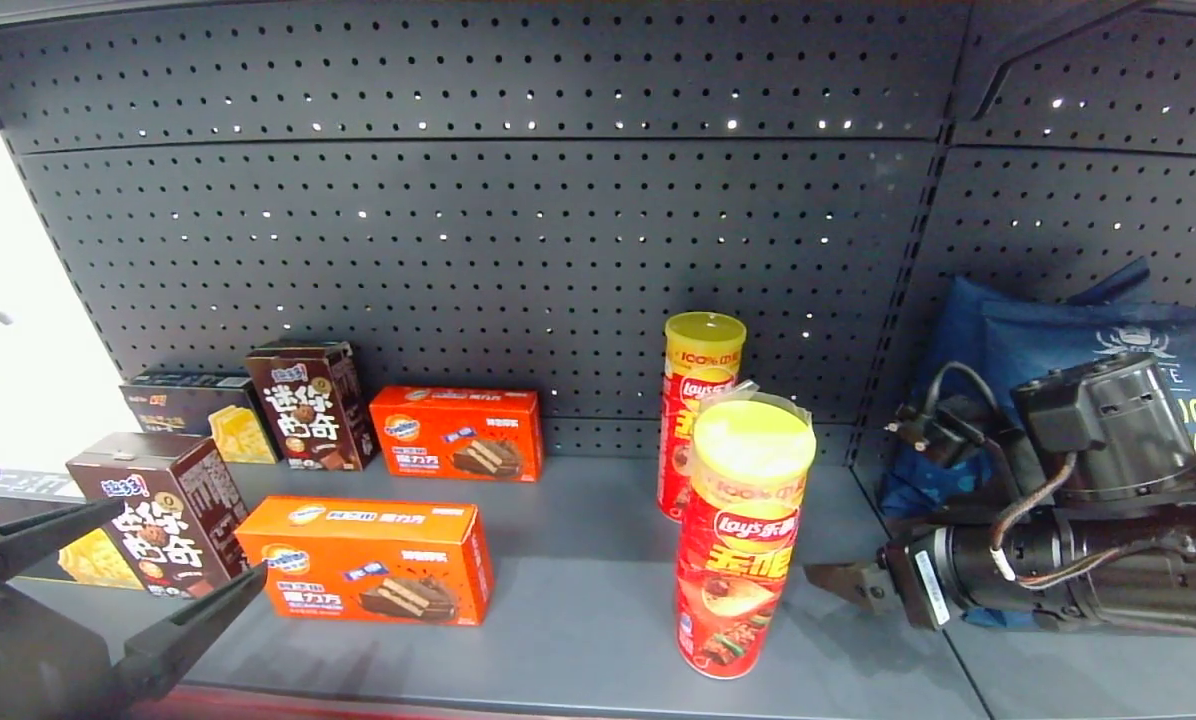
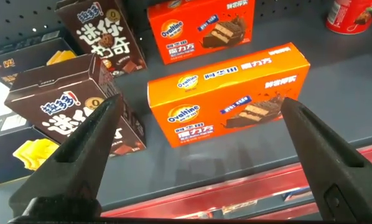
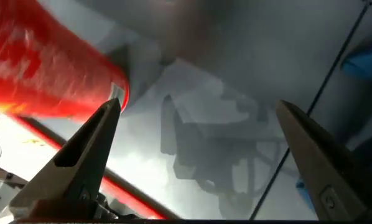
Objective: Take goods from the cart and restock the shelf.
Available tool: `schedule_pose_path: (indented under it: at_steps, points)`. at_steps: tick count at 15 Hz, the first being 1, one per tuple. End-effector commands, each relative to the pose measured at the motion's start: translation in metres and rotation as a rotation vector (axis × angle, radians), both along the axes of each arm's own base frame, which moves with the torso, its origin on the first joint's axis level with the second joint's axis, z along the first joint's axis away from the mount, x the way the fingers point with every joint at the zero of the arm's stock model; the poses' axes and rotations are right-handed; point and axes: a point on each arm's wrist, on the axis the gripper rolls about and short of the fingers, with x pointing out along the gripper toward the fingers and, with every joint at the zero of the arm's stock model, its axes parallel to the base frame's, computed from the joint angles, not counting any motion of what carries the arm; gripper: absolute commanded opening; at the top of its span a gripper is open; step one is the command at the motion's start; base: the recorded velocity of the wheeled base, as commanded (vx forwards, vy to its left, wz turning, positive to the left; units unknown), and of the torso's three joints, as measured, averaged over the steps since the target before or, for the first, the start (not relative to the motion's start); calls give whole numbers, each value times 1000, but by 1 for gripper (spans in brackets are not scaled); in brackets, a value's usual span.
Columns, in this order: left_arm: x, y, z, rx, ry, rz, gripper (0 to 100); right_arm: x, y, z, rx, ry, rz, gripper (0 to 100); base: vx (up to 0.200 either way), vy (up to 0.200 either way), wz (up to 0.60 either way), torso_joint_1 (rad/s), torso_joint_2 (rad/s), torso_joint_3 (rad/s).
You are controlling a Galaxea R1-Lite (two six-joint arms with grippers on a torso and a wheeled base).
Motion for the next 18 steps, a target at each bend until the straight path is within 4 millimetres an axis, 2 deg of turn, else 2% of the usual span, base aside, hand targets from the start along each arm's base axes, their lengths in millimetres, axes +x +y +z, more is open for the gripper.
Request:
schedule_pose_path:
  at_steps: [1,9,18]
  points:
    - [1,0,1,-1,-2,2,100,2,3,-1,-4,5,5,100,0,0,0,0,0,0]
    - [0,0,-1,-1,6,4,100,-2,14,-4,-10,13,49,100,0,0,0,0,0,0]
    - [0,0,-4,1,14,3,100,5,22,-10,-24,33,61,100,0,0,0,0,0,0]
